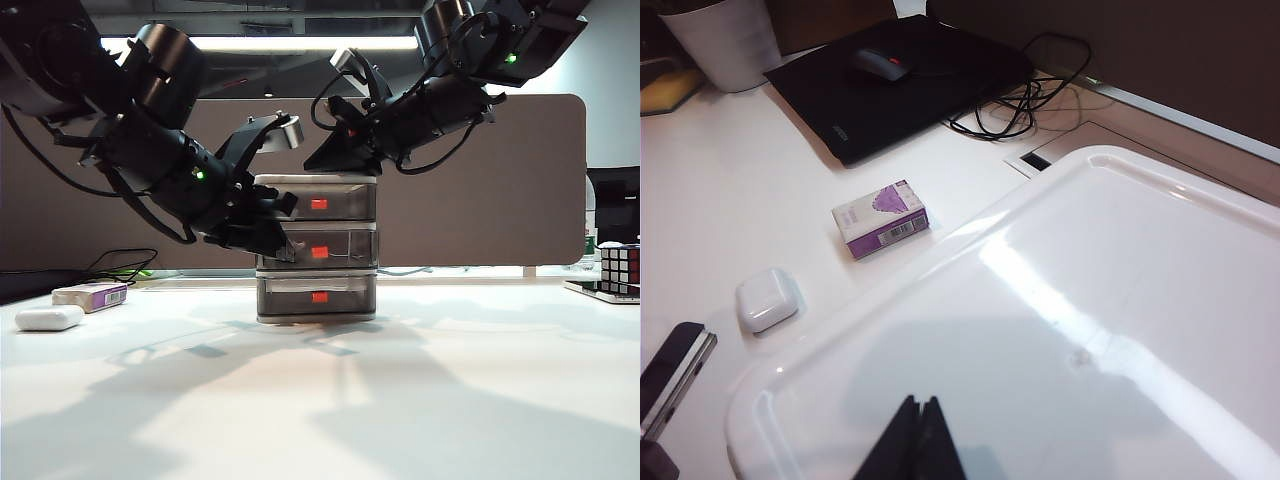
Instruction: Open the second layer of the drawer on the table, pick up the transparent tape on the table and put it in, and finally close the drawer.
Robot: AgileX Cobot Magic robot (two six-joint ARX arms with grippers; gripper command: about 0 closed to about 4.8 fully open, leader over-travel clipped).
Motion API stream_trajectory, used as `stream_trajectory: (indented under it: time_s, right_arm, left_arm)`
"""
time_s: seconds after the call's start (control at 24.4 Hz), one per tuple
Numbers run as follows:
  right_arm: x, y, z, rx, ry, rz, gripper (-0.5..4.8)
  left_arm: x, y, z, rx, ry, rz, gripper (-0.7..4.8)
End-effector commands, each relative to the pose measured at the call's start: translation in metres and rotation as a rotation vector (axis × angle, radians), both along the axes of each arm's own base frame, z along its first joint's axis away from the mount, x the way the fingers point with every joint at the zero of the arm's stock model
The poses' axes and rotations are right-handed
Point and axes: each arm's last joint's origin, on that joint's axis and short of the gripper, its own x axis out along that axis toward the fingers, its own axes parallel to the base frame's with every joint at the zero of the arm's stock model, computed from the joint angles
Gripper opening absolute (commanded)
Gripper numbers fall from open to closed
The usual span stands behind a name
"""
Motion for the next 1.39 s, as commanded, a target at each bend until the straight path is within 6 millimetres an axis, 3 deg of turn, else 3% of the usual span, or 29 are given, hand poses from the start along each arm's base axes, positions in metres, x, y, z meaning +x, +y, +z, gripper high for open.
stream_trajectory:
  time_s: [0.04,0.41,1.39]
  right_arm:
    - [-0.002,0.001,-0.012,-0.032,0.077,0.004,-0.03]
    - [-0.004,0.0,-0.015,-0.048,0.095,0.007,-0.03]
    - [-0.006,0.0,-0.026,-0.11,0.133,0.016,-0.03]
  left_arm:
    - [0.004,-0.001,0.004,-0.025,-0.041,0.042,-0.04]
    - [0.008,-0.001,0.006,-0.033,-0.112,0.119,-0.05]
    - [0.018,-0.008,0.0,-0.118,-0.206,0.113,-0.04]
